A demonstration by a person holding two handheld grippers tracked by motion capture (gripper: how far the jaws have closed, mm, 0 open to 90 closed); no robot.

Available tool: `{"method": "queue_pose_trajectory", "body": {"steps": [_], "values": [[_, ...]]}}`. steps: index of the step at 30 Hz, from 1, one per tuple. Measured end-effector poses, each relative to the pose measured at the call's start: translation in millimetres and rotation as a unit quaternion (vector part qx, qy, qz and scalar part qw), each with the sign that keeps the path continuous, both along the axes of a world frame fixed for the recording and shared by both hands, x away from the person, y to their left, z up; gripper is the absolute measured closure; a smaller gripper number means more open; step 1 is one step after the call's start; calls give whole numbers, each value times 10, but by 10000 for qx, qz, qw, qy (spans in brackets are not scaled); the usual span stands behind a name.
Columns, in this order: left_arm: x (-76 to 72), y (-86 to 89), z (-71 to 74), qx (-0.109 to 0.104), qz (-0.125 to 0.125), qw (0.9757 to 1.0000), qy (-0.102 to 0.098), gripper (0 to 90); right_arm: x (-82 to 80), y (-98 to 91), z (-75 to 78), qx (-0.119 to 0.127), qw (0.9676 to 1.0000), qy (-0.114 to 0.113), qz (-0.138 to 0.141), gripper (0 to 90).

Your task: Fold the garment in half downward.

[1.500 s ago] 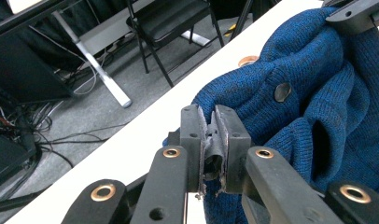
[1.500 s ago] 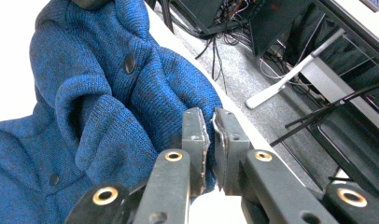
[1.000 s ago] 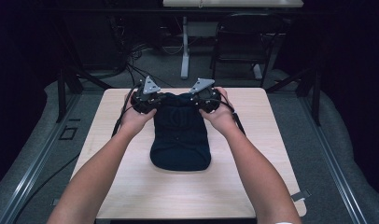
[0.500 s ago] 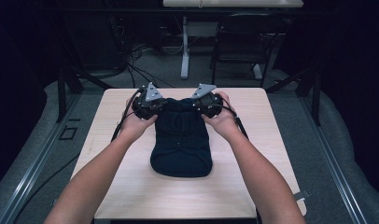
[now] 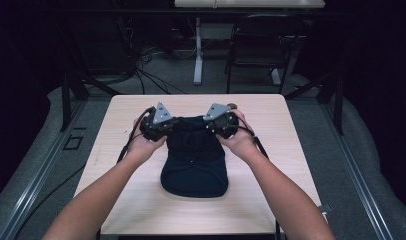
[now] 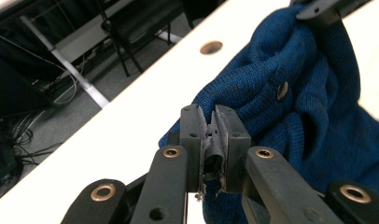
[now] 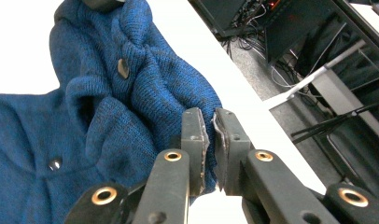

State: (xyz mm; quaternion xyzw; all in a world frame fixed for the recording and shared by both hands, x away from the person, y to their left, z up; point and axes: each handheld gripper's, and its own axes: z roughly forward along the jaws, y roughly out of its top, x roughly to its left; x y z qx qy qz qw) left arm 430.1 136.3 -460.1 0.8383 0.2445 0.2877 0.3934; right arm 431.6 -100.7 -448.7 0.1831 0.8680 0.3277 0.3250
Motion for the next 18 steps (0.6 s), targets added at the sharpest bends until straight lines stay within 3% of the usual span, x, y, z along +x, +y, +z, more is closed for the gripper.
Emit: {"method": "queue_pose_trajectory", "body": {"steps": [1,7,14,18], "values": [[-92,2,-108,35,-78,10000,22,828,-52,5,-52,-33,10000,-18,44,826],[-294,22,-272,78,-232,9997,25,828,-251,-26,-226,14,9998,-42,173,826],[-451,111,-359,-202,-315,9991,198,828,-497,-45,-306,44,9995,-24,308,825],[-526,175,-373,-344,-358,9983,304,826,-595,-65,-299,163,9990,167,374,826]]}}
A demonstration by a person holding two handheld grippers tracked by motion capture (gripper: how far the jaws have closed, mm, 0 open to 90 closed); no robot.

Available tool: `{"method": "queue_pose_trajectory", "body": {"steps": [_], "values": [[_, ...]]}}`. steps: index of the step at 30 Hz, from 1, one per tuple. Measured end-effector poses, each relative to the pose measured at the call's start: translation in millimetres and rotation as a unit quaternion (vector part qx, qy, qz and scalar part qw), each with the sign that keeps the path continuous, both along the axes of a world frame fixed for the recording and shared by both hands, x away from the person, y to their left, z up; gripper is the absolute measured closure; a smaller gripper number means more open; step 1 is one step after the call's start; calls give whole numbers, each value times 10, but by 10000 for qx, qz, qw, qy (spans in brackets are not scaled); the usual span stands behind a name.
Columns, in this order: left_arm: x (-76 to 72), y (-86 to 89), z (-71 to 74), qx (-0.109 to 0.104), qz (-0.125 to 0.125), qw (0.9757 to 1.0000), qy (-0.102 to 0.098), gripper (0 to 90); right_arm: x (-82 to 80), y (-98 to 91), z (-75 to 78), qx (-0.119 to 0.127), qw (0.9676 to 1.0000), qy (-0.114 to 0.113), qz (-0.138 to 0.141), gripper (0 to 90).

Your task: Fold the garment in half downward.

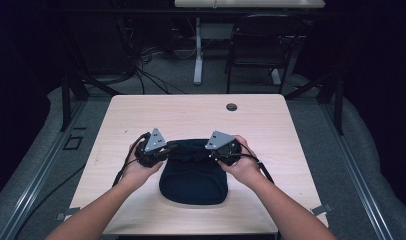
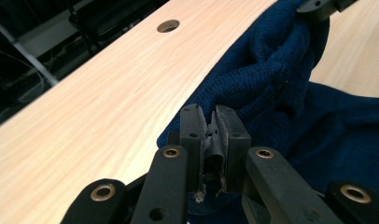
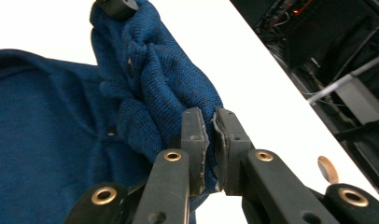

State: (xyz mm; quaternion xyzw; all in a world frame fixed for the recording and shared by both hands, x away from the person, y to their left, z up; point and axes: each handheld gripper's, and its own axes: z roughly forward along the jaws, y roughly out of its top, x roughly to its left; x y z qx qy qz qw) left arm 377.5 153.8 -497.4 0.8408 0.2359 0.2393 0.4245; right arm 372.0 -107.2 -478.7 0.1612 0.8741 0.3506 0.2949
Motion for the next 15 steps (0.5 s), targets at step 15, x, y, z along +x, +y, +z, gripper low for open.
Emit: {"method": "queue_pose_trajectory", "body": {"steps": [15], "values": [[-240,6,-84,-184,-376,9982,434,821,-278,-153,-133,232,9971,714,107,828]]}}
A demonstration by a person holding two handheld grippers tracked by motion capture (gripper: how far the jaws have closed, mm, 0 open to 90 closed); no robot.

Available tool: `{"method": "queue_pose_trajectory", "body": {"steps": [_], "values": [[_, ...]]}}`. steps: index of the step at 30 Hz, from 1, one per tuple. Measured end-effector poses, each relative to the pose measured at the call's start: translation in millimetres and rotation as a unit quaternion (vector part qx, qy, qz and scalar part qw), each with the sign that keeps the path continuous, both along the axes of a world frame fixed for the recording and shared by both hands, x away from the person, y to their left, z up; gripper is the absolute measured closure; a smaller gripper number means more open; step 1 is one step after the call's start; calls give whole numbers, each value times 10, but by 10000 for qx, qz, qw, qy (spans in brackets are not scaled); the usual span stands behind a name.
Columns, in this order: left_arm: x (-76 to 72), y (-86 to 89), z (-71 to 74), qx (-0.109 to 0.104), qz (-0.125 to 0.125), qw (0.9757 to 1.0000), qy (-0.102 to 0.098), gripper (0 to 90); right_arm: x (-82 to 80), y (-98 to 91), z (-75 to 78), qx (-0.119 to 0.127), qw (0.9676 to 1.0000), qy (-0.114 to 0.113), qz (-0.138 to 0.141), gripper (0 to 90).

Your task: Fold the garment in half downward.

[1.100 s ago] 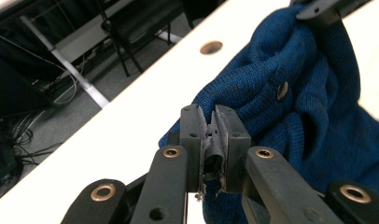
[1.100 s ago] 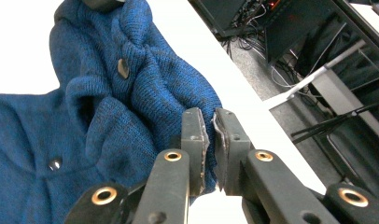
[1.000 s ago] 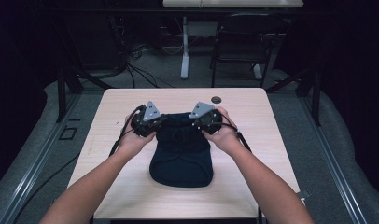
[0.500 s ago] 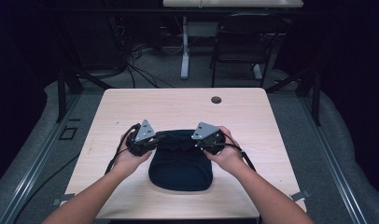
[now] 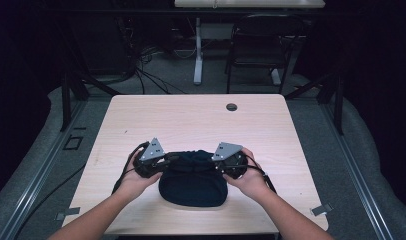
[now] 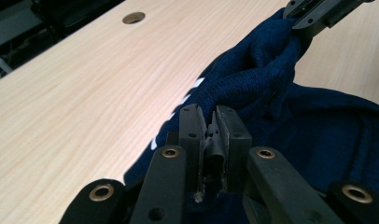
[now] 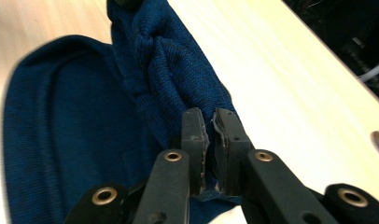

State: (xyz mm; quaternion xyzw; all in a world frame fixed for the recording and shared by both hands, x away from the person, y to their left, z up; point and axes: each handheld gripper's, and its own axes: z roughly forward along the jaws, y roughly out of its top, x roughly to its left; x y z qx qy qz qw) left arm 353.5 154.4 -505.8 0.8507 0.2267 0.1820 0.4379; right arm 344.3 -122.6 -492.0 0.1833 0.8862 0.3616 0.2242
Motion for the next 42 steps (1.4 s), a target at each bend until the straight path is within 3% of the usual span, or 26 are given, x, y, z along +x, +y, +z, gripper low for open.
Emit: {"method": "queue_pose_trajectory", "body": {"steps": [8,19,30,39,41,42], "values": [[-108,21,-100,28,-137,9998,170,819,-164,-19,-128,-23,9997,193,126,830],[-232,69,-228,-15,-200,9991,370,815,-280,-5,-222,-10,9994,299,179,830],[-370,81,-386,-20,-315,9977,605,794,-428,3,-382,-152,9987,396,289,828],[-494,124,-508,28,-382,9964,763,720,-585,15,-484,-119,9981,495,355,799],[-515,138,-519,-40,-411,9956,839,701,-615,18,-508,-80,9977,549,385,788],[-526,150,-527,-157,-411,9943,968,669,-627,16,-520,-85,9975,592,372,781]]}}
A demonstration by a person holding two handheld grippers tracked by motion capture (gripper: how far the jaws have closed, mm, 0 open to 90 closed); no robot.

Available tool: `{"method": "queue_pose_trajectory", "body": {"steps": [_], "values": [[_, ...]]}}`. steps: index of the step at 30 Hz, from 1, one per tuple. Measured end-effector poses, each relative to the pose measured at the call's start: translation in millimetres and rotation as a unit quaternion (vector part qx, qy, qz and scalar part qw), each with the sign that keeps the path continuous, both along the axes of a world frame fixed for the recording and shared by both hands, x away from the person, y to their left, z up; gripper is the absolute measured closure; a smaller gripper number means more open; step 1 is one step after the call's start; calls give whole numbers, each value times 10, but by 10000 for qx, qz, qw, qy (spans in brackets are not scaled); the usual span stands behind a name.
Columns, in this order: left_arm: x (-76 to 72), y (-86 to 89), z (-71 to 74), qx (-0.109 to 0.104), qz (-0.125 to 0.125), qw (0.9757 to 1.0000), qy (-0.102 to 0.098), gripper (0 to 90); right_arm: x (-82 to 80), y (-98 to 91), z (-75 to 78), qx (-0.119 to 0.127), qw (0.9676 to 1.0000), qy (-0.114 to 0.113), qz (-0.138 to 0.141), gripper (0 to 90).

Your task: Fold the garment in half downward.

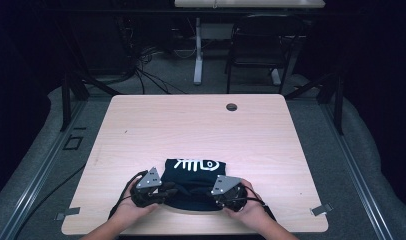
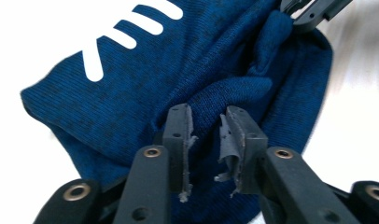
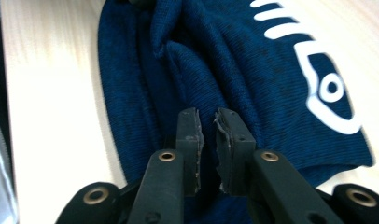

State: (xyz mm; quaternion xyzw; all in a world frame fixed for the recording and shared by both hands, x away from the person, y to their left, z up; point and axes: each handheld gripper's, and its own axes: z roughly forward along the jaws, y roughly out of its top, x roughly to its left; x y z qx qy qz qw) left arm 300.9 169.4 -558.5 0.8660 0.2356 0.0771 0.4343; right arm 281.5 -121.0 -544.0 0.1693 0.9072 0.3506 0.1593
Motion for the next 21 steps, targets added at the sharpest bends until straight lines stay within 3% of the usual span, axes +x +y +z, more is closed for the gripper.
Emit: {"method": "queue_pose_trajectory", "body": {"steps": [3,10,16,21], "values": [[-41,37,-11,-93,-3,9999,109,658,-42,-14,-44,82,9998,155,-32,770],[-149,124,-43,22,62,9998,189,655,-147,-78,-80,159,9994,291,-79,762],[-183,213,15,-58,169,9998,124,655,-211,-183,-4,476,9983,222,-236,774],[-144,265,79,-152,324,9994,-17,686,-159,-266,71,611,9970,134,-452,787]]}}
